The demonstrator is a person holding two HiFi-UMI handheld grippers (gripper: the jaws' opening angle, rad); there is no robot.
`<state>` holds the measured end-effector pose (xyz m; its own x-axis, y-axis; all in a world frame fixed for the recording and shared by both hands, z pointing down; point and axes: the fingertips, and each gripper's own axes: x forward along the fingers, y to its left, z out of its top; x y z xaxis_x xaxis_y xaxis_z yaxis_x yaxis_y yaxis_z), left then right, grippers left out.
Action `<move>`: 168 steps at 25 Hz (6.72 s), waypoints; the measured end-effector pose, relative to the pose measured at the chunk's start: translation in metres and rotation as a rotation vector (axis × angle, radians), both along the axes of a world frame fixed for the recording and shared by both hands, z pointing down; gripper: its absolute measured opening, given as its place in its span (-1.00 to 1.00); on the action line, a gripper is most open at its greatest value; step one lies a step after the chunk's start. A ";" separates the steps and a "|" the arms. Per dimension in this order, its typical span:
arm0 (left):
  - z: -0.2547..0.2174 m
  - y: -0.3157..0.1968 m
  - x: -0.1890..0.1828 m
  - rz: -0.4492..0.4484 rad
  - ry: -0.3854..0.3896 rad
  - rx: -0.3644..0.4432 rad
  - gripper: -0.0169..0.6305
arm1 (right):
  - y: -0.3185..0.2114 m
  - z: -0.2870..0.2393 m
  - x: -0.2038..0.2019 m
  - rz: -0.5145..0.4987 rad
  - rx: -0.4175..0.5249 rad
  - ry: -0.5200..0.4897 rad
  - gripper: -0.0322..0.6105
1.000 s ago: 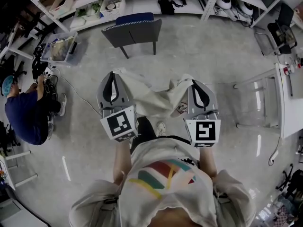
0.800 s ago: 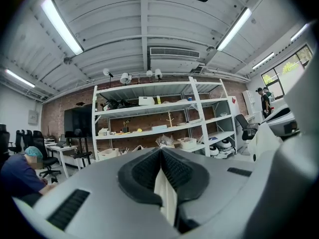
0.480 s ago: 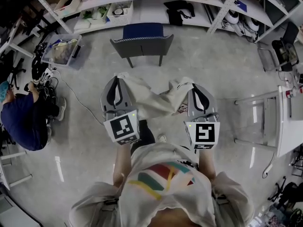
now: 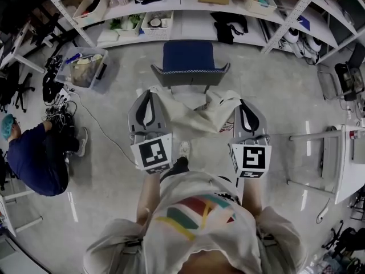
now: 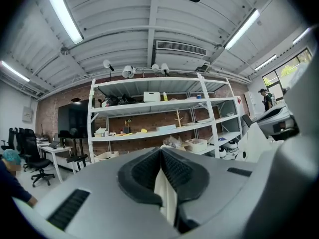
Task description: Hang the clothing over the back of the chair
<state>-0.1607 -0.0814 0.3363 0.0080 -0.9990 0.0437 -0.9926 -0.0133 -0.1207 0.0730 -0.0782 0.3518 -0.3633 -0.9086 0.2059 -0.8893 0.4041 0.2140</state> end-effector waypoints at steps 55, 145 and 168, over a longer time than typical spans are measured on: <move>-0.129 -0.104 -0.043 -0.133 -0.115 0.219 -0.90 | -0.131 -0.146 0.065 0.044 0.349 -0.059 -0.88; 0.015 -0.253 -0.116 -0.071 -0.257 -0.119 -0.90 | -0.299 -0.027 0.047 0.029 0.073 0.360 -0.88; 0.098 -0.254 -0.112 -0.042 -0.240 -0.268 -0.90 | -0.293 0.062 0.052 0.022 -0.109 0.419 -0.88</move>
<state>-0.2732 -0.3350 0.4341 -0.0746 -0.9509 0.3003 -0.9368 -0.0364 -0.3479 0.1246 -0.3708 0.4143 -0.2085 -0.8799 0.4270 -0.7432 0.4264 0.5156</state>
